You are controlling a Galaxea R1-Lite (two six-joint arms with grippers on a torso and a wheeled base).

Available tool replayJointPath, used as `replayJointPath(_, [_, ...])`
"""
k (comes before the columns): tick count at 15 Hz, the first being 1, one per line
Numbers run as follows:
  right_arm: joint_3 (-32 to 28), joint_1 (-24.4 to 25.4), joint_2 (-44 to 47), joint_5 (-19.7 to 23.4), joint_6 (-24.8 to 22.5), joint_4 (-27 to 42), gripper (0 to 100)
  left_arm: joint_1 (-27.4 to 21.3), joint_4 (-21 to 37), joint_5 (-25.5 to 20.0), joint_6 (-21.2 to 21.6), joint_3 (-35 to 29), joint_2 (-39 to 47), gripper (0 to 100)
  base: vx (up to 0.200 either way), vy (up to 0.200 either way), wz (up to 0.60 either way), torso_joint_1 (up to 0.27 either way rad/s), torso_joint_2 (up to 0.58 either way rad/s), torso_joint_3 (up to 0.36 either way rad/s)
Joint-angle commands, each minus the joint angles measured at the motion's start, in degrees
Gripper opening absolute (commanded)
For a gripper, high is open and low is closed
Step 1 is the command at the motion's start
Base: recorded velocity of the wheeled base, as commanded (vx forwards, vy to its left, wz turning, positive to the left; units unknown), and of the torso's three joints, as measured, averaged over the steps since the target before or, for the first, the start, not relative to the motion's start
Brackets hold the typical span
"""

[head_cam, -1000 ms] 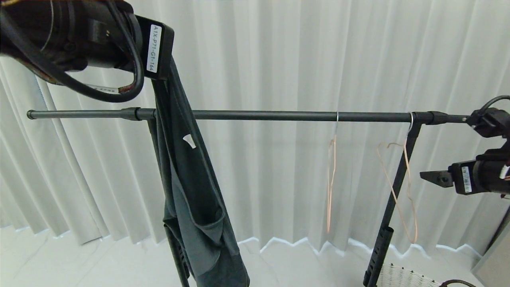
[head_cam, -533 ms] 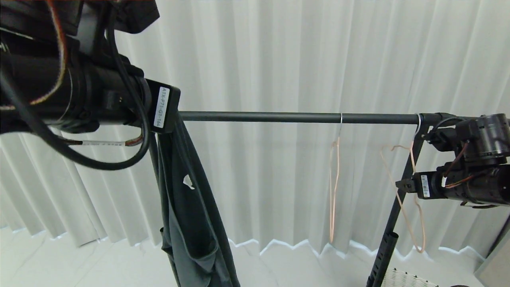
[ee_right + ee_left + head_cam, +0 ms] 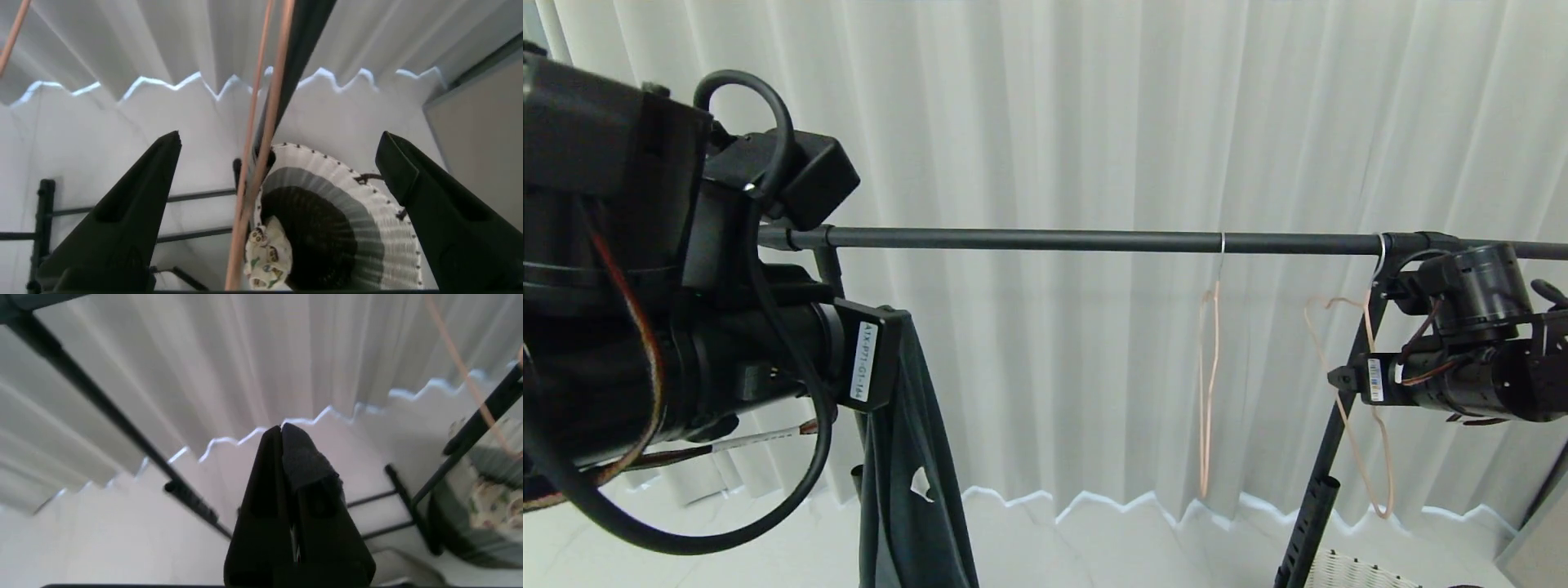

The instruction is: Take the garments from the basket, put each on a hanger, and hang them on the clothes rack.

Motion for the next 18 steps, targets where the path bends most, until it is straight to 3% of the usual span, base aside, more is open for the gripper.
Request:
replayJointPath(1, [0.1,0.6,0.0,-0.1,1.3,0.8,100,0.2,-2.2,-0.6,0.1,4.0,-1.2,0,0.0,0.0,0.0,0.0,0.0,0.0])
replayJointPath(10, [2.6,3.5,0.1,-4.2,6.8,2.0,100,1.0,-2.3,-0.5,0.2,3.2,-1.4,0,0.0,0.0,0.0,0.0,0.0,0.0])
replayJointPath(11, [2.6,3.5,0.5,-4.4,7.5,2.0,0,1.0,-2.3,-0.5,0.2,3.0,-1.4,0,0.0,0.0,0.0,0.0,0.0,0.0])
replayJointPath(18, [2.5,3.5,-0.6,-4.6,8.8,2.3,0,1.0,-2.4,-0.5,0.2,1.8,-1.4,0,0.0,0.0,0.0,0.0,0.0,0.0])
